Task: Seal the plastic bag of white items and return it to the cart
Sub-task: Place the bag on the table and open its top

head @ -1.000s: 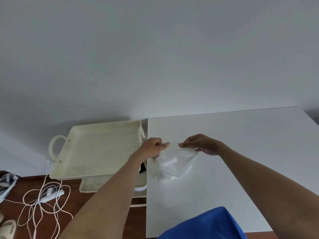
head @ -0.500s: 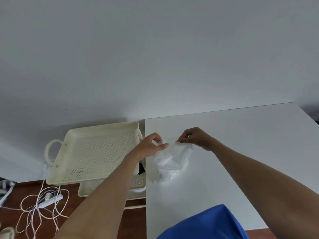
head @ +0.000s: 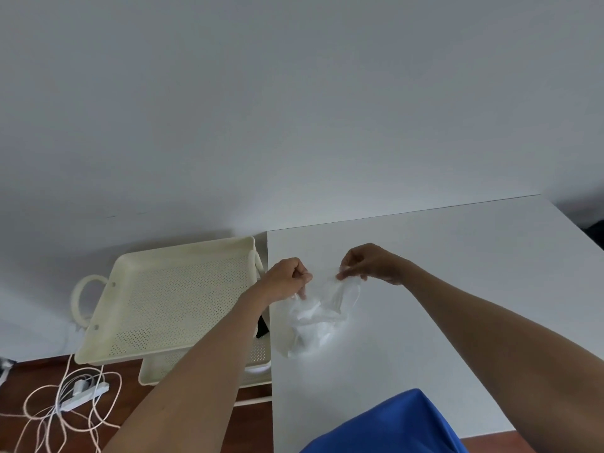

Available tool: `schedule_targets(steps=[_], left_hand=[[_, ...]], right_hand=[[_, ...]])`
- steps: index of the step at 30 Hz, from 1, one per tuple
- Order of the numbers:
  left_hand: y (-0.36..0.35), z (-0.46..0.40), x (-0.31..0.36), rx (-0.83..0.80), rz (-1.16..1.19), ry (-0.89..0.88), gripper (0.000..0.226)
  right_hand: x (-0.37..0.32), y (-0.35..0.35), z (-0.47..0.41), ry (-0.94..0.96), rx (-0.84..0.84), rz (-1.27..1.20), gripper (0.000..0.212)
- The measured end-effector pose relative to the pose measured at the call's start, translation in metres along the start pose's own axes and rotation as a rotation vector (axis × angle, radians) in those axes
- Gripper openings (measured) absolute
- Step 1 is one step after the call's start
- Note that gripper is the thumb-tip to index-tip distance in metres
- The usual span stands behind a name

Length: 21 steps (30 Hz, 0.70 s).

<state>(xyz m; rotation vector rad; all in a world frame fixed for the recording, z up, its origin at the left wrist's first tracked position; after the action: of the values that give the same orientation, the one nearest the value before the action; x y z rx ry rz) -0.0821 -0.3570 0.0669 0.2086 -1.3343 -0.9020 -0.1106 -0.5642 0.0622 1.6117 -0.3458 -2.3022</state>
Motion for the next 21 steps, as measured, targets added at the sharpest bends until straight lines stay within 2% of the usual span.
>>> schedule_targets(steps=[2, 4, 10, 14, 16, 18, 21], left_hand=[[0.003, -0.003, 0.004, -0.045, -0.003, 0.023, 0.013], [0.007, -0.005, 0.008, -0.058, 0.043, 0.048, 0.015], [0.013, -0.006, 0.016, 0.078, 0.047, -0.055, 0.025], [0.015, -0.006, 0.016, 0.106, 0.129, -0.098, 0.017], [0.017, -0.004, 0.016, 0.087, 0.105, -0.122, 0.003], [0.017, -0.002, 0.017, 0.041, 0.048, -0.151, 0.016], [0.018, 0.002, 0.018, -0.042, -0.012, -0.153, 0.028]], right_hand=[[-0.007, 0.004, -0.003, 0.077, 0.138, -0.044, 0.023], [-0.010, 0.004, -0.005, 0.099, 0.185, -0.085, 0.026], [-0.013, -0.005, -0.006, 0.038, 0.043, -0.068, 0.034], [-0.006, -0.005, -0.002, -0.069, -0.067, -0.038, 0.031], [-0.005, -0.006, 0.000, -0.083, -0.096, 0.016, 0.023], [-0.009, -0.008, -0.001, -0.060, -0.088, 0.016, 0.016], [-0.017, -0.011, -0.004, -0.008, -0.007, -0.113, 0.015]])
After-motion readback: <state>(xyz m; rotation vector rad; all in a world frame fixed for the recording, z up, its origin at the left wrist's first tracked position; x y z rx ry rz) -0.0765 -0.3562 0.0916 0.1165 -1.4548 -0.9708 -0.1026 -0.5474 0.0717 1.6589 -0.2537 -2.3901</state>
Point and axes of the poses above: each hand's wrist, its own z-axis away from the middle knuckle, its own y-axis out of the back of the hand, x = y × z, the point moved 7 cm from there along -z, towards the middle knuckle, and after that the axes turned 10 degrees about x, right-handed, at the moved point
